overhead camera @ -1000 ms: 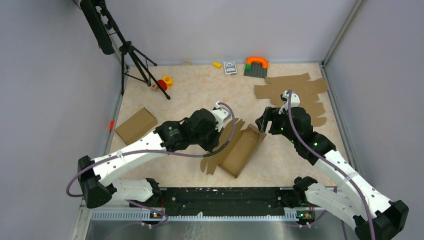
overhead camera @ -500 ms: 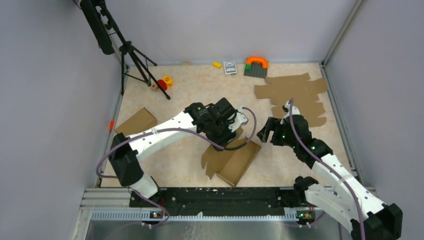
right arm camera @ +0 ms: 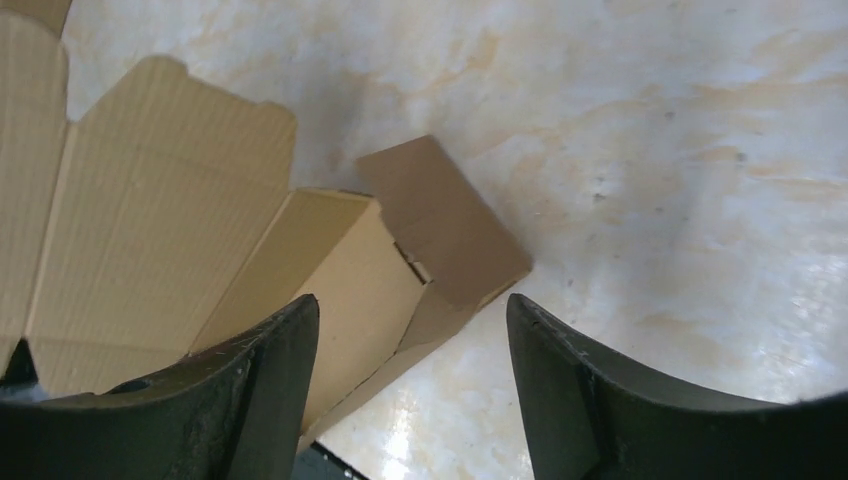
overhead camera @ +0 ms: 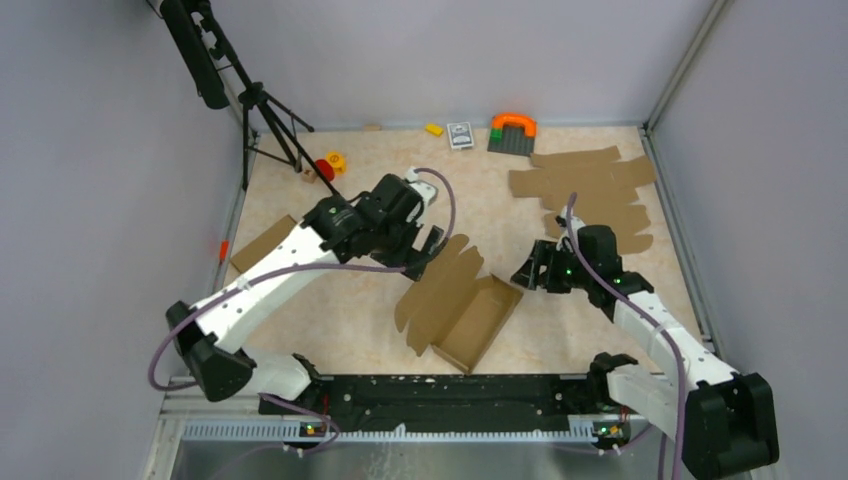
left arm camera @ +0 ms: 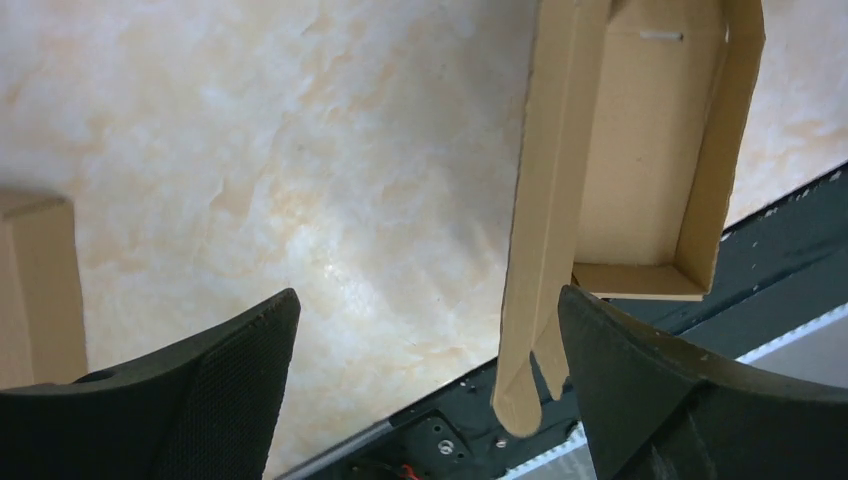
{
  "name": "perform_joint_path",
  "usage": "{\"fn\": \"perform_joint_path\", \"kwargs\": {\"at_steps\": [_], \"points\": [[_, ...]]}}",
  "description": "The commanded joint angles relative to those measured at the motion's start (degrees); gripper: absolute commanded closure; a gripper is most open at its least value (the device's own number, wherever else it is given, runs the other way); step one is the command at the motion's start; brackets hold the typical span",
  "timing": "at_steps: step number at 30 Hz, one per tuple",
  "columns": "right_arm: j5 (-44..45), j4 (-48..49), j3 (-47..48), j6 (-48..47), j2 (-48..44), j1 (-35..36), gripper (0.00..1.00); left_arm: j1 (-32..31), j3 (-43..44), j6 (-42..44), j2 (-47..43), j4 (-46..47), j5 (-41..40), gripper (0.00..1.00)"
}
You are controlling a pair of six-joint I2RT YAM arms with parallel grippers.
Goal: Fold the paper box
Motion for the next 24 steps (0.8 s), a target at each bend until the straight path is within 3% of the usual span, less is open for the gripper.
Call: {"fn": "perform_joint_path", "kwargs": {"at_steps": [1,3,5,8,11,12,17,24], "points": [[-10.9,4.09,2.7,-8.28,2.17,-0.15,0.34,-0.15,1.18,-17.37,-6.16,-12.14,-9.35,0.01],[-10.01,5.01,3.14,-8.77,2.63,0.92,0.36,-0.23,0.37,-23.25,-8.95,-16.44,-5.16,0.02],[-5.51,4.12,4.26,-10.19,3.51,3.54,0.37,-0.44,-4.62,-27.58,-14.37,-14.89,2.56,0.11],[2.23,2.32,5.82,-12.18,6.54,9.07,0.38,-3.33,-14.7,-33.86,-25.64,-4.68,15.99,0.44],[8.15,2.82,5.39,-11.69,7.72,12.5,0.41,-8.86,-20.74,-40.97,-32.63,-0.59,16.59,0.94],[10.56,3.02,5.08,-11.37,7.66,13.35,0.42,-10.78,-22.21,-42.99,-33.98,0.32,16.01,1.0],[16.45,2.24,6.57,-11.91,8.46,15.27,0.44,-21.24,-28.41,-49.14,-34.4,7.2,17.21,1.0],[21.04,-0.96,10.64,-15.32,12.5,20.75,0.45,-33.07,-31.84,-50.56,-26.04,19.79,15.56,1.0]]}}
